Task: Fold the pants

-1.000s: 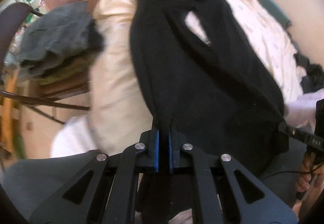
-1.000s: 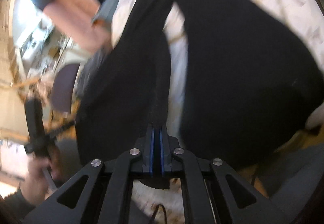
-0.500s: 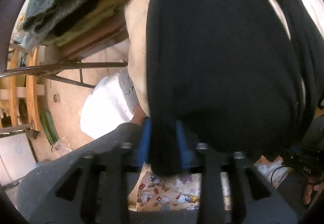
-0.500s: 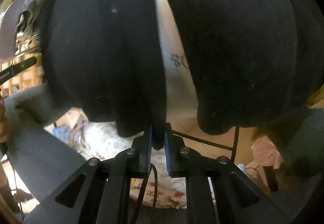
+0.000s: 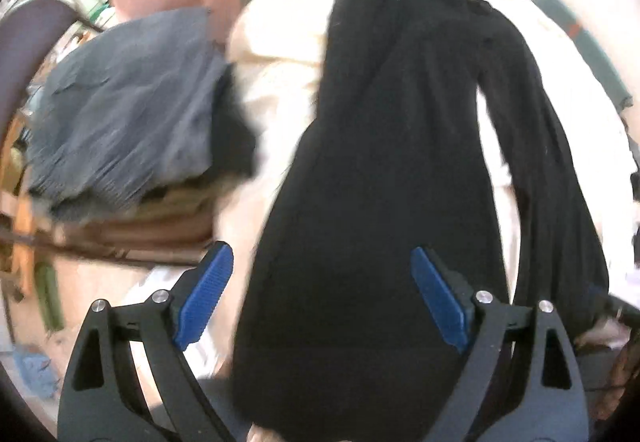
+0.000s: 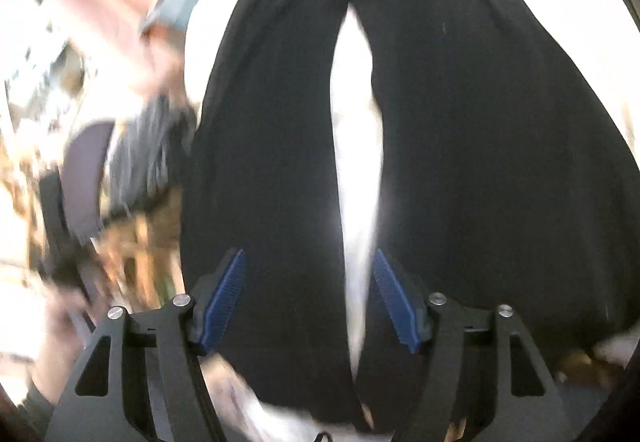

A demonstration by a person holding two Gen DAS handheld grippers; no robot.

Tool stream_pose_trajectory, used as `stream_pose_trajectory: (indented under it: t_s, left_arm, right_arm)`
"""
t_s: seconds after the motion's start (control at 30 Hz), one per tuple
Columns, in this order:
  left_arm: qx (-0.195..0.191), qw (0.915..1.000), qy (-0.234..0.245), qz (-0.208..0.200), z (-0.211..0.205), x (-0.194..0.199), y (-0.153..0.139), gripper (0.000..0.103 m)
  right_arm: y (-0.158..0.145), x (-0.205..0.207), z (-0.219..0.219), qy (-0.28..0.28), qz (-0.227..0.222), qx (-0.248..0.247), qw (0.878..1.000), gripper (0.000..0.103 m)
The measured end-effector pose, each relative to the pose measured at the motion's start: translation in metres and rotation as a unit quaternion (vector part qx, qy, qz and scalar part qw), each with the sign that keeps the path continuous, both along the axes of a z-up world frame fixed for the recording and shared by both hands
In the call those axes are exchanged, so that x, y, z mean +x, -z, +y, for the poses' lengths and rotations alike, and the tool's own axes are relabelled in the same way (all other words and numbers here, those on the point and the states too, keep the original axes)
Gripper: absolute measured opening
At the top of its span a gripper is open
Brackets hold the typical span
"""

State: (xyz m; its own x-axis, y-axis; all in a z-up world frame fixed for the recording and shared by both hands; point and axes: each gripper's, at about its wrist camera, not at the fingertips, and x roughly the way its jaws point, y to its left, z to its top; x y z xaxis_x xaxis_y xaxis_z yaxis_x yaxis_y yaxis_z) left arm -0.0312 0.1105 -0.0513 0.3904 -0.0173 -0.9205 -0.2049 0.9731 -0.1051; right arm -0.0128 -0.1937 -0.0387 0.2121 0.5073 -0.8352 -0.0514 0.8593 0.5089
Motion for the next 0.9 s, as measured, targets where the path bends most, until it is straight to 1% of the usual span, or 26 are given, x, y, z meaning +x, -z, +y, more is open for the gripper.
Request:
stream_pose_trajectory:
  t_s: [0.03, 0.07, 0.1, 0.13, 0.17, 0.2, 0.23, 0.27, 0.3, 0.33, 0.37, 0.4, 0.43, 0.47, 0.53, 0.6, 0.67, 0.7, 0.73, 0.77, 0.83, 0.9]
  left_arm:
    - [0.003, 1.0000, 0.001, -0.009, -0.003, 0.010, 0.008, 0.089]
    - [0.009, 0.9999, -0.002, -0.009, -0.008, 0.017, 0.013, 0.089]
    - [0.013, 0.9999, -0.010, 0.002, -0.009, 0.030, 0.022, 0.089]
    - [0.007, 0.9998, -0.012, 0.016, -0.007, 0.046, 0.032, 0.089]
    - [0.001, 0.9998, -0.008, 0.020, -0.009, 0.057, 0.037, 0.089]
    - [0.006, 0.9998, -0.003, 0.019, -0.009, 0.068, 0.043, 0.089]
    - [0.031, 0.9992, 0.008, 0.023, -0.013, 0.077, 0.051, 0.089]
    - [0.063, 0.9970, 0.020, 0.040, -0.019, 0.086, 0.061, 0.089]
    - [0.073, 0.9952, 0.027, 0.059, -0.020, 0.092, 0.071, 0.089]
    - [0.068, 0.9937, 0.027, 0.085, -0.017, 0.094, 0.082, 0.089]
    - [0.062, 0.9925, 0.020, 0.103, -0.015, 0.095, 0.090, 0.089]
    - [0.056, 0.9913, 0.012, 0.118, -0.012, 0.096, 0.095, 0.089]
    - [0.053, 0.9900, 0.004, 0.131, -0.009, 0.097, 0.100, 0.089]
    - [0.054, 0.9895, 0.002, 0.134, -0.008, 0.098, 0.101, 0.089]
    - [0.062, 0.9896, 0.011, 0.129, -0.007, 0.097, 0.099, 0.089]
    - [0.065, 0.9915, 0.020, 0.111, -0.007, 0.093, 0.088, 0.089]
    - [0.058, 0.9933, 0.021, 0.098, -0.005, 0.090, 0.079, 0.089]
    - [0.052, 0.9942, 0.019, 0.092, -0.003, 0.089, 0.074, 0.089]
    - [0.044, 0.9955, 0.015, 0.083, 0.000, 0.086, 0.069, 0.089]
    - [0.041, 0.9960, 0.012, 0.079, 0.001, 0.084, 0.066, 0.089]
    - [0.042, 0.9963, 0.013, 0.074, 0.003, 0.077, 0.061, 0.089]
    - [0.051, 0.9957, 0.014, 0.076, 0.004, 0.072, 0.062, 0.089]
  right_arm:
    - [0.004, 0.019, 0.002, 0.012, -0.011, 0.002, 1.000, 0.068]
    - [0.011, 0.034, 0.008, 0.018, -0.019, -0.001, 1.000, 0.067]
    - [0.022, 0.051, 0.014, 0.020, -0.019, -0.010, 1.000, 0.066]
    - [0.034, 0.070, 0.020, 0.025, -0.009, -0.014, 1.000, 0.064]
    - [0.042, 0.083, 0.027, 0.025, -0.001, -0.007, 1.000, 0.063]
    - [0.057, 0.096, 0.040, 0.017, 0.009, -0.005, 1.000, 0.057]
    - [0.071, 0.108, 0.056, 0.005, 0.016, -0.026, 1.000, 0.057]
    - [0.080, 0.114, 0.069, -0.011, 0.016, -0.050, 0.999, 0.057]
    - [0.092, 0.122, 0.087, -0.037, 0.013, -0.076, 0.996, 0.057]
    - [0.104, 0.125, 0.104, -0.065, 0.011, -0.097, 0.993, 0.057]
    - [0.119, 0.129, 0.120, -0.099, 0.015, -0.139, 0.985, 0.057]
    - [0.131, 0.128, 0.127, -0.118, 0.028, -0.173, 0.977, 0.056]
    - [0.140, 0.125, 0.131, -0.139, 0.040, -0.198, 0.970, 0.056]
    - [0.139, 0.120, 0.131, -0.159, 0.036, -0.219, 0.962, 0.056]
    - [0.137, 0.108, 0.120, -0.169, 0.051, -0.265, 0.948, 0.056]
    - [0.135, 0.092, 0.101, -0.170, 0.065, -0.286, 0.941, 0.056]
    - [0.129, 0.079, 0.089, -0.160, 0.071, -0.284, 0.943, 0.056]
    - [0.123, 0.074, 0.088, -0.158, 0.073, -0.268, 0.947, 0.056]
    - [0.112, 0.070, 0.087, -0.150, 0.062, -0.229, 0.960, 0.055]
    - [0.103, 0.068, 0.089, -0.140, 0.047, -0.212, 0.966, 0.055]
    - [0.086, 0.064, 0.100, -0.118, -0.001, -0.194, 0.974, 0.056]
    - [0.084, 0.059, 0.120, -0.120, -0.027, -0.158, 0.980, 0.056]
